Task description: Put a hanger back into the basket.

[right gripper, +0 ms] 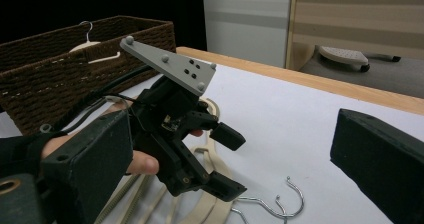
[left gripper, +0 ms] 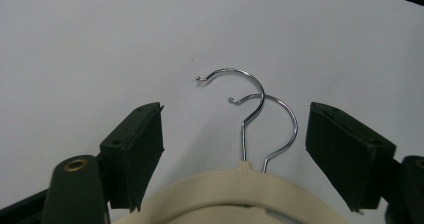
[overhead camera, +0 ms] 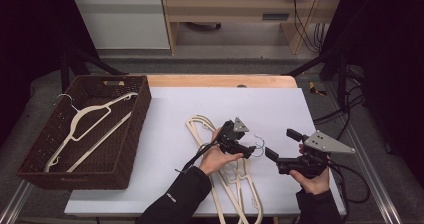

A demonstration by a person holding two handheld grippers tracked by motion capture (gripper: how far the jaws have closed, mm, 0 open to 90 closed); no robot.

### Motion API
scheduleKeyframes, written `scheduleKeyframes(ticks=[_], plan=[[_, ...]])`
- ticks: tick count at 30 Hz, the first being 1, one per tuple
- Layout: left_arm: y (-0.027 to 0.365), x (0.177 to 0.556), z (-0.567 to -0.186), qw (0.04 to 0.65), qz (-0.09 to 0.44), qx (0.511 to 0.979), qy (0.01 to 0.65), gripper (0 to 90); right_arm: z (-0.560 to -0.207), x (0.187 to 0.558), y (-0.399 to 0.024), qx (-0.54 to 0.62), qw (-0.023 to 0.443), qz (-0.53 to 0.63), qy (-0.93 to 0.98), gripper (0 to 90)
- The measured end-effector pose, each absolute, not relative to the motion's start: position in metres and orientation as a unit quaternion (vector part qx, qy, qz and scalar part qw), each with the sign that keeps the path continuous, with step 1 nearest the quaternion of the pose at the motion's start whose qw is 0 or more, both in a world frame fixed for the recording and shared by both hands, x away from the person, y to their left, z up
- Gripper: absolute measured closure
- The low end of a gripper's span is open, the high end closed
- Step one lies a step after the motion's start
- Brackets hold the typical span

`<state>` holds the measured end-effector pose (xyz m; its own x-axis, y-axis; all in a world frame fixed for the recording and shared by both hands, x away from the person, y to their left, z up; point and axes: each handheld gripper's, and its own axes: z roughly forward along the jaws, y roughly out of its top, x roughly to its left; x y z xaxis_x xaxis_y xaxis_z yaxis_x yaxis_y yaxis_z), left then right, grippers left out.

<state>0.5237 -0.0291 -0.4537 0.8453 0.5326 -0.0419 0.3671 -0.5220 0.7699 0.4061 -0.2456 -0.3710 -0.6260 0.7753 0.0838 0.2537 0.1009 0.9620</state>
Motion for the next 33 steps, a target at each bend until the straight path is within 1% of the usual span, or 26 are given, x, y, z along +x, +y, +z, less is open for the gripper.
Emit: scheduleKeyframes(ticks=[4,9,19,25,29,33], plan=[[-0.031,0.527,-0.460,0.407,0.100,0.870,0.261,29.6,-0.371,0.406,-0.245,0.366,0.232,0.563,0.704,3.8],[-0.035,0.529,-0.466,0.403,0.098,0.872,0.260,38.9,-0.372,0.407,-0.244,0.364,0.231,0.564,0.705,3.8],[-0.039,0.532,-0.474,0.381,0.087,0.885,0.254,51.9,-0.371,0.407,-0.245,0.366,0.232,0.563,0.704,3.7],[-0.040,0.532,-0.476,0.365,0.094,0.893,0.246,61.1,-0.371,0.407,-0.245,0.368,0.231,0.563,0.703,3.6],[-0.041,0.531,-0.476,0.364,0.096,0.892,0.248,63.8,-0.372,0.407,-0.244,0.366,0.231,0.564,0.704,3.6],[-0.043,0.529,-0.475,0.356,0.100,0.894,0.251,69.3,-0.372,0.408,-0.244,0.367,0.230,0.561,0.705,3.6]])
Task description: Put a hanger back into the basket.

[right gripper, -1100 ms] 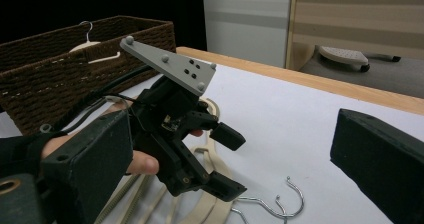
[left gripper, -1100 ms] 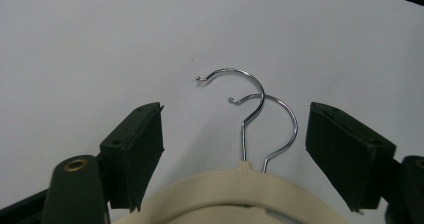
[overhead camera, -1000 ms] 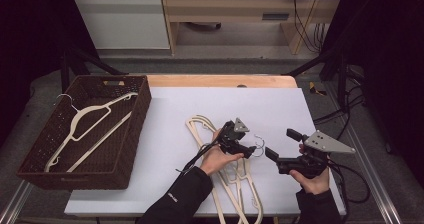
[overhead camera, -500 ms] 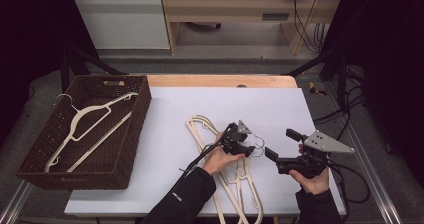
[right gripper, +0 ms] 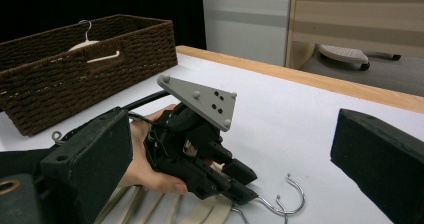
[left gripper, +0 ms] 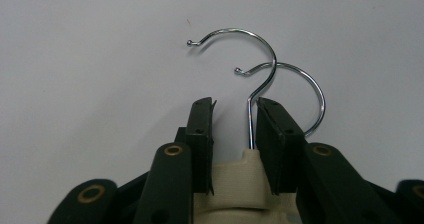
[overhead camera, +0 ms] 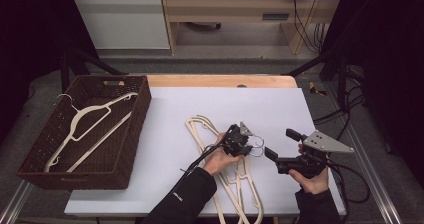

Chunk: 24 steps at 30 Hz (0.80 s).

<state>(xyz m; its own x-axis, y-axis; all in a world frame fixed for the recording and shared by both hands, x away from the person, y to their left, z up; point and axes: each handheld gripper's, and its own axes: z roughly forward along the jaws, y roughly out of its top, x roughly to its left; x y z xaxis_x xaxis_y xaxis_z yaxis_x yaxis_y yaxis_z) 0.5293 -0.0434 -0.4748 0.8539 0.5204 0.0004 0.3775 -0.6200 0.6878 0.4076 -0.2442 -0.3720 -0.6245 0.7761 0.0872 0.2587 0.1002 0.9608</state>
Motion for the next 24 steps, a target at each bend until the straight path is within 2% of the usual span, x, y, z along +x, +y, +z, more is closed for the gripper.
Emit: scheduleKeyframes(ticks=[4,7,11,24], plan=[[-0.0450,0.5282,-0.4741,0.352,0.101,0.896,0.251,75.4,-0.3716,0.4074,-0.2449,0.367,0.230,0.563,0.704,3.6],[-0.0447,0.5287,-0.4731,0.348,0.096,0.895,0.262,84.0,-0.3711,0.4067,-0.2453,0.369,0.230,0.563,0.703,3.6],[-0.0451,0.5293,-0.4729,0.350,0.092,0.891,0.273,88.6,-0.3714,0.4069,-0.2453,0.368,0.228,0.563,0.704,3.7],[-0.0417,0.5216,-0.4651,0.366,0.108,0.883,0.273,88.9,-0.3742,0.4083,-0.2440,0.368,0.224,0.559,0.709,4.2]])
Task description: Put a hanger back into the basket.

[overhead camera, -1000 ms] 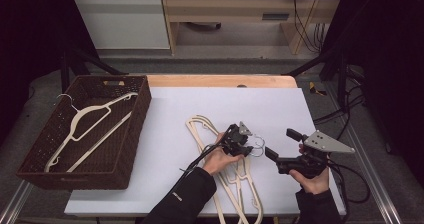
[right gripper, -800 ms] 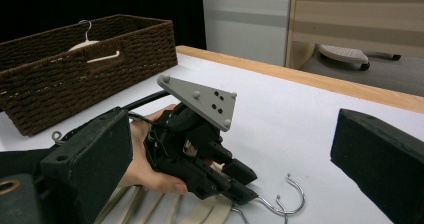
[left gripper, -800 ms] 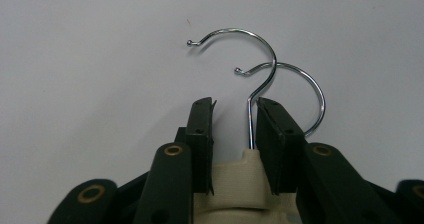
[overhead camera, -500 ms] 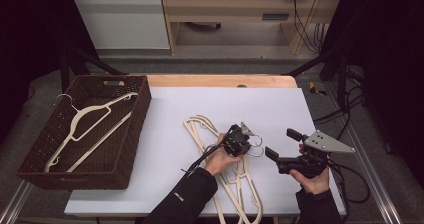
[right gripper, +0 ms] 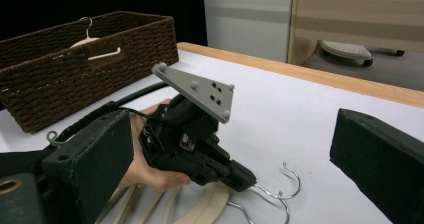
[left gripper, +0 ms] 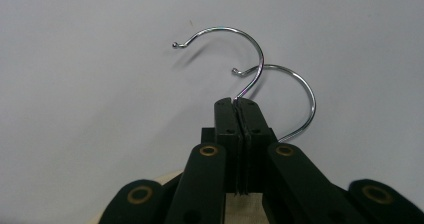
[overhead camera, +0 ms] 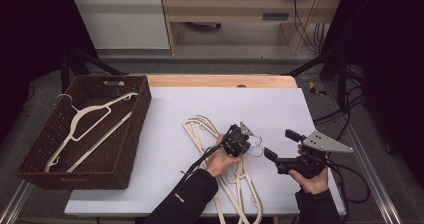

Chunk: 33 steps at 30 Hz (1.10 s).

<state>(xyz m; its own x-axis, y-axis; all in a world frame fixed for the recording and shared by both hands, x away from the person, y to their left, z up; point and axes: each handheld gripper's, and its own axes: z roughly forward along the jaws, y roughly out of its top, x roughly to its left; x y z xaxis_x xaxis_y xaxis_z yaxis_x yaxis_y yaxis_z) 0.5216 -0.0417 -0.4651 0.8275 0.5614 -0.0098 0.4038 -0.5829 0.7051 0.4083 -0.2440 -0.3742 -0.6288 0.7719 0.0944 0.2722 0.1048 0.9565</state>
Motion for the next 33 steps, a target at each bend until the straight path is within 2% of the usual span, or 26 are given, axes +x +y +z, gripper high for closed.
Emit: scheduleKeyframes(ticks=[15,33], plan=[[-0.016,0.504,-0.430,0.430,0.137,0.852,0.265,89.0,-0.386,0.414,-0.235,0.384,0.190,0.546,0.720,8.3],[-0.004,0.496,-0.418,0.449,0.143,0.841,0.265,89.0,-0.414,0.427,-0.210,0.409,0.138,0.501,0.750,12.6]])
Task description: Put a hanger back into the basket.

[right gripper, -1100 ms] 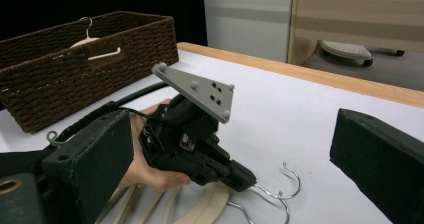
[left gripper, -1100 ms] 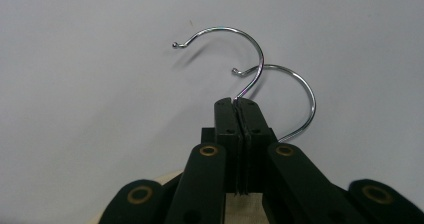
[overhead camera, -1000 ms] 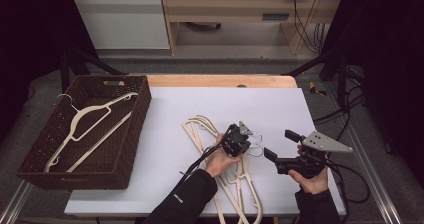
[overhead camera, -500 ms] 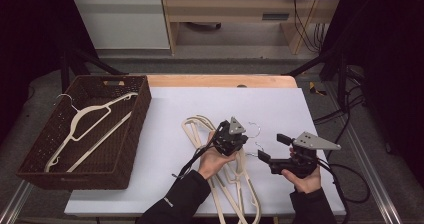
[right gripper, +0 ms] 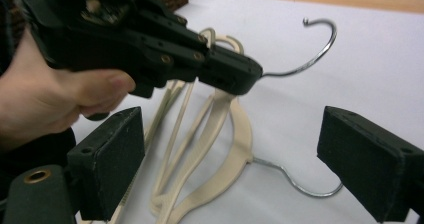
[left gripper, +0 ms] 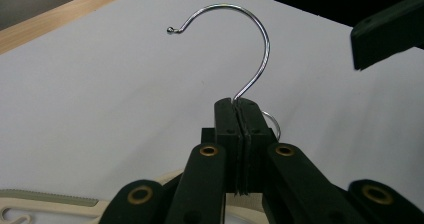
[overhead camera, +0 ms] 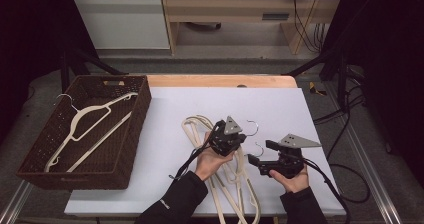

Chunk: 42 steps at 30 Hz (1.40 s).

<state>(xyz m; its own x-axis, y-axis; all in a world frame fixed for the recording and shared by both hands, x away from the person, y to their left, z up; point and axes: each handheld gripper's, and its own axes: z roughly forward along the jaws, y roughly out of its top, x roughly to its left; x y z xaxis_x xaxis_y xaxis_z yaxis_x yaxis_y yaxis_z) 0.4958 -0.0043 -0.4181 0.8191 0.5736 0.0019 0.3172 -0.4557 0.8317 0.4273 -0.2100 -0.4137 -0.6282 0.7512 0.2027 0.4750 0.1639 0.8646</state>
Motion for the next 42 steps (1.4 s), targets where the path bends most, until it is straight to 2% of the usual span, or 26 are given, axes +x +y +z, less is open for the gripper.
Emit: scheduleKeyframes(ticks=[6,14,22,23,25,31,39,40,42], plan=[[-0.003,0.494,-0.416,0.450,0.146,0.841,0.264,89.0,-0.424,0.432,-0.201,0.416,0.118,0.491,0.756,18.4],[-0.001,0.492,-0.415,0.453,0.149,0.839,0.262,89.0,-0.439,0.440,-0.189,0.436,0.097,0.480,0.755,31.4],[-0.001,0.490,-0.414,0.456,0.151,0.838,0.259,89.0,-0.446,0.446,-0.185,0.450,0.075,0.478,0.751,50.3],[-0.001,0.490,-0.414,0.456,0.151,0.838,0.259,88.9,-0.446,0.446,-0.185,0.450,0.075,0.478,0.751,50.3],[0.000,0.490,-0.414,0.457,0.149,0.837,0.261,89.0,-0.448,0.448,-0.183,0.440,0.061,0.485,0.753,58.9],[0.000,0.489,-0.415,0.460,0.147,0.835,0.264,88.9,-0.449,0.449,-0.181,0.439,0.029,0.497,0.748,73.4],[0.004,0.486,-0.411,0.463,0.147,0.833,0.264,88.1,-0.448,0.450,-0.181,0.449,0.006,0.500,0.740,76.9],[0.008,0.486,-0.408,0.468,0.140,0.832,0.264,87.1,-0.448,0.450,-0.181,0.450,0.001,0.503,0.737,77.8],[0.014,0.486,-0.403,0.477,0.138,0.827,0.265,78.2,-0.448,0.450,-0.182,0.454,-0.002,0.503,0.735,78.3]])
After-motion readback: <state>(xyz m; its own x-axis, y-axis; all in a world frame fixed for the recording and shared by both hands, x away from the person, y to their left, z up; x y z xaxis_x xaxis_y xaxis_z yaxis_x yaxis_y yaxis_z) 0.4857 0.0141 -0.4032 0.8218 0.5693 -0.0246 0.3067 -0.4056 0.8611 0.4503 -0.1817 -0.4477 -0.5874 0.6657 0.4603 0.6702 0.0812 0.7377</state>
